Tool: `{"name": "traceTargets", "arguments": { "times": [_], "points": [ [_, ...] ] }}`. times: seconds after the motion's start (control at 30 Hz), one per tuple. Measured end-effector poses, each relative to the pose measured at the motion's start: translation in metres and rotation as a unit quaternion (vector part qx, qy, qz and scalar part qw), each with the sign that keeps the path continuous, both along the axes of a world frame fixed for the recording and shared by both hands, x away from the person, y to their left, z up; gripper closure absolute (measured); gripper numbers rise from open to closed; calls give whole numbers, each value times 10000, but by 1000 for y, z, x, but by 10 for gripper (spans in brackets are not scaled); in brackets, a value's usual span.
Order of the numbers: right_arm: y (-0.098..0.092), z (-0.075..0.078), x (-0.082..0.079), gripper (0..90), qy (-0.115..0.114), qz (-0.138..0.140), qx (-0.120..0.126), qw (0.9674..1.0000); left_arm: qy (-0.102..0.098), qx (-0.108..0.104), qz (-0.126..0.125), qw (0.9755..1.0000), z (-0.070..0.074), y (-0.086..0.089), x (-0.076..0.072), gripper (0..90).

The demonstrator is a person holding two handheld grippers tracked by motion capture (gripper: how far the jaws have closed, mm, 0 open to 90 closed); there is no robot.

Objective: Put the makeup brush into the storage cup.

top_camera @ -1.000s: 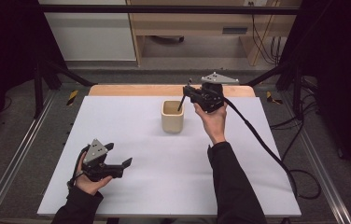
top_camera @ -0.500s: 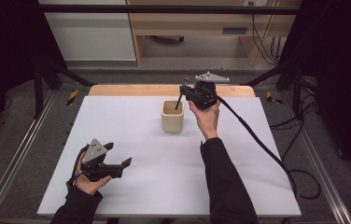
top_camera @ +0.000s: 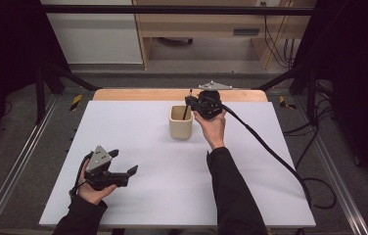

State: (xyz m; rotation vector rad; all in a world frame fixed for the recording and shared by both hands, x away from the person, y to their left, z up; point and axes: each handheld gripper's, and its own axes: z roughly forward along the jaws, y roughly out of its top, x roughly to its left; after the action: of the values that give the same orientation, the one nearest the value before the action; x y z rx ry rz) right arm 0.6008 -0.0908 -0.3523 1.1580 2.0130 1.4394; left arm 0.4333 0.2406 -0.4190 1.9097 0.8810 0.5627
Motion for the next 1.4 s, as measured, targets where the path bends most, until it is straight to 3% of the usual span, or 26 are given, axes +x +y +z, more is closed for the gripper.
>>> {"name": "traceTargets", "arguments": {
  "times": [0.5, 0.93, 1.2, 1.4],
  "points": [
    [6, -29, 5, 834, 427, -8, -232, 9988, -22, 2, 7, 10000, 0, 2, 0, 111],
    [5, -37, 6, 832, 618, -11, -348, 9975, -7, 26, 9, 10000, -1, 1, 1, 112],
    [-2, -34, 0, 750, 600, 3, -324, 9977, -5, 17, 29, 10000, -1, 1, 1, 112],
    [-8, -27, -12, 659, 422, 94, -293, 9986, -17, 19, 45, 10000, -1, 0, 0, 112]
  ]
}}
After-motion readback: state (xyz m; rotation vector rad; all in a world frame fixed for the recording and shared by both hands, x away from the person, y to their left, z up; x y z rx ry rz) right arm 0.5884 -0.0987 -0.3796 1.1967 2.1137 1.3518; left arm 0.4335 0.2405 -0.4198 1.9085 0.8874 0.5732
